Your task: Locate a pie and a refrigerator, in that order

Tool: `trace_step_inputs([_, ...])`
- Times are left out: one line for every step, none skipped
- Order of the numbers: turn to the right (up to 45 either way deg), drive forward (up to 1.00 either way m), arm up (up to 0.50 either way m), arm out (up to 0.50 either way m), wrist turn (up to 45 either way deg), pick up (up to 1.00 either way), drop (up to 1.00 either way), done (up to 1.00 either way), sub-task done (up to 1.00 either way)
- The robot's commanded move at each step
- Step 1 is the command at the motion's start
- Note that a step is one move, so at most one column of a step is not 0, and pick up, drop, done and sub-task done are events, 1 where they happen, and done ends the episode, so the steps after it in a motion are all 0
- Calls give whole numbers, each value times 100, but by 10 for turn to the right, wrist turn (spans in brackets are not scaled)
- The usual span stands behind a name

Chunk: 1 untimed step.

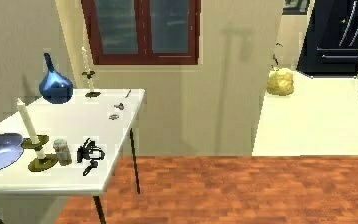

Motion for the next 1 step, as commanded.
trace_step_inputs([0,20,0,0,0,0,0,0,0])
